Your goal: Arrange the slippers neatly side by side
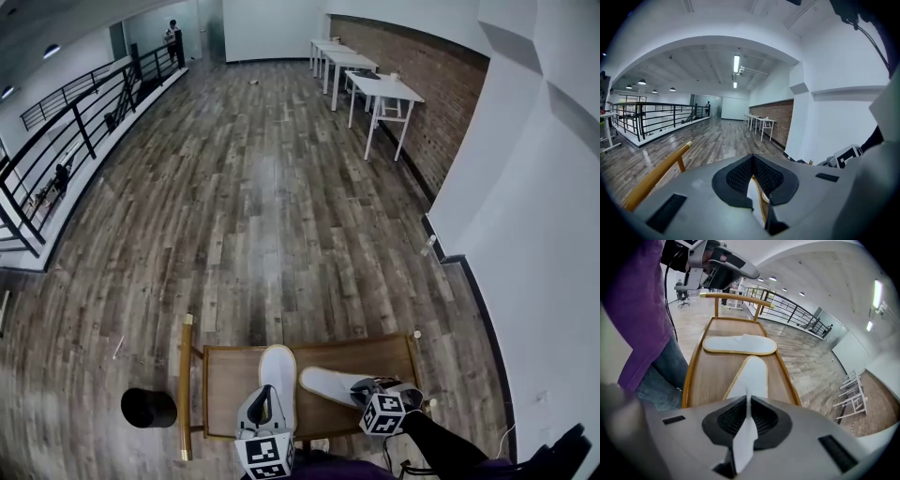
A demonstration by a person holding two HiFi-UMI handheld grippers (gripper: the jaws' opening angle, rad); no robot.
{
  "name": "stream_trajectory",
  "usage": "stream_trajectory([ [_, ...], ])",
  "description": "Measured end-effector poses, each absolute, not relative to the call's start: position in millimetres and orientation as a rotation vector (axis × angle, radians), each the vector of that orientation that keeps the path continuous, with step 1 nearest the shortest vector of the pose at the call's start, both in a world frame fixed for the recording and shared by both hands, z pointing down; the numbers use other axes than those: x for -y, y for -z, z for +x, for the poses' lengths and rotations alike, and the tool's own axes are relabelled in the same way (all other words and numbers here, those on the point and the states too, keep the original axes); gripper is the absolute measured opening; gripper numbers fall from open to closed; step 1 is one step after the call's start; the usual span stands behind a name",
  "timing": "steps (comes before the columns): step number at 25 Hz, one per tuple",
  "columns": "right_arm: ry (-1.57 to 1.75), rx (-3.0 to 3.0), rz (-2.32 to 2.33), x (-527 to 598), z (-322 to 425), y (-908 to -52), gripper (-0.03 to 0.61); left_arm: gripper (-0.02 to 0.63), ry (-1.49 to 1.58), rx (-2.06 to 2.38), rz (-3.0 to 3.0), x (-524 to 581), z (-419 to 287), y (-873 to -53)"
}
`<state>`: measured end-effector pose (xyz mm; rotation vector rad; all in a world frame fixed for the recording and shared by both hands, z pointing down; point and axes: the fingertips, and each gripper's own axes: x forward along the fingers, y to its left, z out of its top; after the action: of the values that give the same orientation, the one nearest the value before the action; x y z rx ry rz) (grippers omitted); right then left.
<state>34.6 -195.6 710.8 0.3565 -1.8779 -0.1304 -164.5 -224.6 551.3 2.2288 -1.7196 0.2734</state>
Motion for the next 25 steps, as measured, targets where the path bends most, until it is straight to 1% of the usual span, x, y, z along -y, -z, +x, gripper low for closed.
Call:
stream_trajectory([
  [4, 0.090, 1.889, 0.350, 193, 33, -712, 0.023, 0.000, -0.267, 1.713, 2.232, 227, -165, -551],
  [7, 0.101, 1.892, 0.349, 193, 34, -710, 0.059, 0.000, -0.266, 1.701, 2.238, 229, -162, -552],
  [11, 0.126, 1.916, 0.403, 198, 33, -699, 0.060, 0.000, -0.294, 1.657, 2.258, 229, -155, -556],
  [18, 0.078, 2.037, 0.676, 212, 37, -652, 0.060, 0.000, -0.318, 1.522, 2.345, 231, -122, -567],
  [25, -0.132, 2.120, 1.209, 231, 67, -598, 0.058, 0.000, -0.429, 1.292, 2.531, 226, -71, -582],
])
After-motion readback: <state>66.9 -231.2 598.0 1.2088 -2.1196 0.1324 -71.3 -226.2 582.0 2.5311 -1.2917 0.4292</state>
